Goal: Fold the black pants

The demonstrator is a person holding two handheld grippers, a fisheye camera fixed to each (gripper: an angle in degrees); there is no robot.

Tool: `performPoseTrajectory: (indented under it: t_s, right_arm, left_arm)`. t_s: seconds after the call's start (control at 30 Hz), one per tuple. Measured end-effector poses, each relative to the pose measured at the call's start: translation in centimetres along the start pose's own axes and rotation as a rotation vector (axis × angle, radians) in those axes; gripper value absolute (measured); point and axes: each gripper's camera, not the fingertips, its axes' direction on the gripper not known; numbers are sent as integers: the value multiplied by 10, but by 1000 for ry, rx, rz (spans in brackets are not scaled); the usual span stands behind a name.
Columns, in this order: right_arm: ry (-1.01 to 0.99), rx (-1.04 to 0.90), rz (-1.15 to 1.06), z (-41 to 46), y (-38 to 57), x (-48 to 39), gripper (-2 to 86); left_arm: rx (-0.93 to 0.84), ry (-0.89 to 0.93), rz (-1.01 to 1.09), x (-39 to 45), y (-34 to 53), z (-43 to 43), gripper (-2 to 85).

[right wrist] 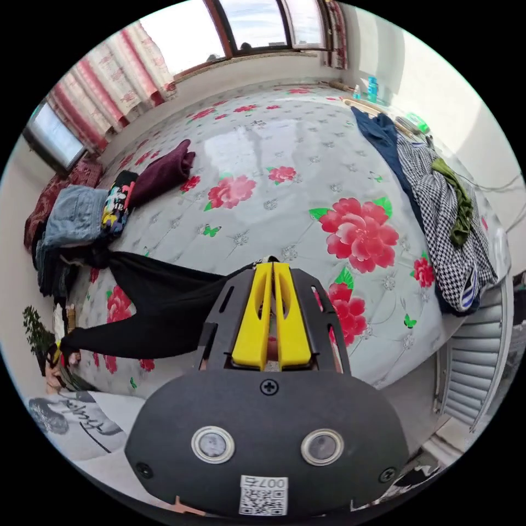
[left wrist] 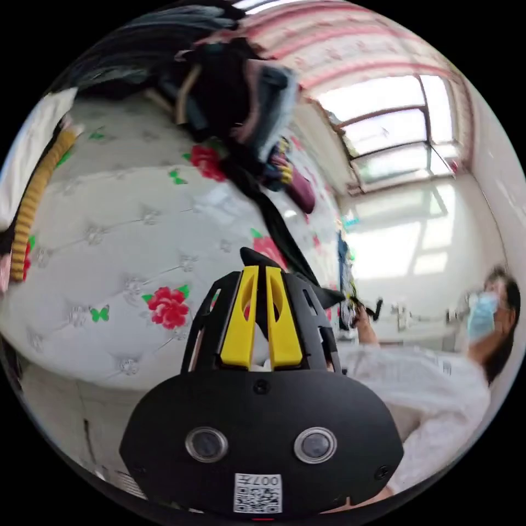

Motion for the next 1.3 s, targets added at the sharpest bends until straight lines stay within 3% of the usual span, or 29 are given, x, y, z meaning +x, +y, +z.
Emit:
performPoseTrajectory:
  t_s: [0.07, 0.13, 0.27, 0.37, 0.6, 0.77, 0.9, 1.03, 1.2, 1.3]
  right_arm:
    - [43, 34, 101, 1, 4, 8, 22]
    - [20, 53, 85, -3, 17, 5, 32]
    - [-56, 40, 30, 6, 70, 6, 57]
    - [-163, -46, 85, 32, 104, 22, 70]
    - [-42, -155, 8, 72, 120, 18, 76]
    - [62, -253, -97, 86, 123, -1, 27]
    - [84, -151, -76, 49, 130, 16, 5]
    - [32, -24, 69, 1, 153, 63, -1]
    - [10, -67, 166, 5, 183, 76, -2]
    - [35, -106, 156, 17, 192, 63, -3]
  left_arm:
    - [254, 85, -290, -41, -9, 14, 46]
    - [287, 147, -293, -40, -18, 31, 52]
    - [150, -167, -40, 3, -27, 69, 60]
    - [82, -301, 66, 11, -14, 92, 68]
    - [20, -336, -18, -12, 6, 119, 81]
    - [1, -350, -42, -18, 4, 141, 105]
    - [-18, -378, -50, -21, -2, 157, 107]
    - [12, -455, -73, -25, -18, 178, 117]
    - [12, -654, -71, -10, -35, 214, 89]
    - [-74, -819, 102, 19, -44, 251, 49]
